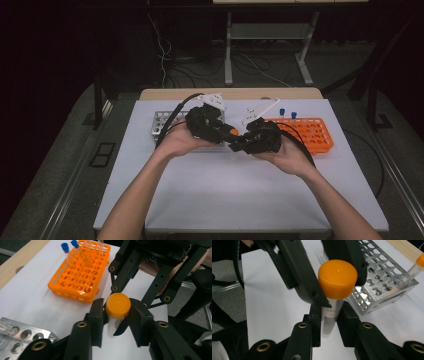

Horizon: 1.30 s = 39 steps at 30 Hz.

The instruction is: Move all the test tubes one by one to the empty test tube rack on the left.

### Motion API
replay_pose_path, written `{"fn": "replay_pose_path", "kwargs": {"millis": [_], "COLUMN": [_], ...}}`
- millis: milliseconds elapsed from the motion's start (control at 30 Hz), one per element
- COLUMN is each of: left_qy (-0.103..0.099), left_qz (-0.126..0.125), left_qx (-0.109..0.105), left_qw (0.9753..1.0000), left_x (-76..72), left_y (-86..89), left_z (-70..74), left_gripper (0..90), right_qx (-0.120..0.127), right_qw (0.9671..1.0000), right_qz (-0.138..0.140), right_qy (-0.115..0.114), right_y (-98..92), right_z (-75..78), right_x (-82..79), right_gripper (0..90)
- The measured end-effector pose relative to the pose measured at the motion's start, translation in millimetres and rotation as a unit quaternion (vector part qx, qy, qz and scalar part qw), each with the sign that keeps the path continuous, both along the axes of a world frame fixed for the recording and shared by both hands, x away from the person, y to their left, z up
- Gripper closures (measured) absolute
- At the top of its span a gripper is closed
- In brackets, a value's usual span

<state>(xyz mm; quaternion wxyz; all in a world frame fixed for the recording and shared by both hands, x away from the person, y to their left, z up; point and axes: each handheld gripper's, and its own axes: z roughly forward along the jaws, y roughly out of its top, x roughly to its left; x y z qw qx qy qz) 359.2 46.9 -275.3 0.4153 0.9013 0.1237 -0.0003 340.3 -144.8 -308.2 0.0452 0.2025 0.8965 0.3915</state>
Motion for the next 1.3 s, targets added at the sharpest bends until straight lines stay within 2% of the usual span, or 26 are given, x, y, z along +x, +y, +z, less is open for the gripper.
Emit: {"fn": "replay_pose_path", "kwargs": {"millis": [200,267,600,733,867,933,1000,1067,1300], "left_qy": [-0.004,-0.009,-0.021,-0.024,-0.027,-0.026,-0.027,-0.029,-0.033], "left_qz": [-0.003,0.001,0.043,0.065,0.079,0.087,0.094,0.101,0.123], "left_qx": [0.004,0.004,0.01,0.007,0.005,0.002,0.0,0.002,0.007], "left_qw": [1.0,1.0,0.9988,0.9976,0.9965,0.9959,0.9952,0.9944,0.9919], "left_x": [1.0,2.2,20.8,32.1,43.6,48.8,53.4,58.3,80.1], "left_y": [1.8,3.8,24.8,34.6,42.1,44.7,46.8,49.0,53.2], "left_z": [0.6,1.8,10.4,12.1,13.6,13.6,13.1,12.3,8.5], "left_gripper": [68.8,68.9,69.0,69.1,69.1,69.1,69.1,69.1,69.2], "right_qx": [0.002,0.007,0.017,0.018,0.016,0.017,0.019,0.019,0.034], "right_qw": [1.0,1.0,0.9991,0.9984,0.9974,0.997,0.9966,0.9963,0.9941], "right_qz": [-0.002,-0.003,-0.037,-0.052,-0.07,-0.075,-0.079,-0.081,-0.102], "right_qy": [0.001,0.004,0.008,0.009,0.009,0.011,0.017,0.024,0.019], "right_y": [1.1,0.1,-18.3,-24.4,-30.3,-34.3,-38.6,-43.0,-61.6], "right_z": [-0.6,-1.1,-5.4,-5.6,-5.6,-6.1,-6.7,-7.7,-11.5], "right_x": [-0.4,-0.2,-0.8,-1.6,-4.5,-5.5,-6.9,-8.4,-19.7], "right_gripper": [72.9,65.9,48.7,34.9,17.1,11.3,9.2,0.4,0.3]}}
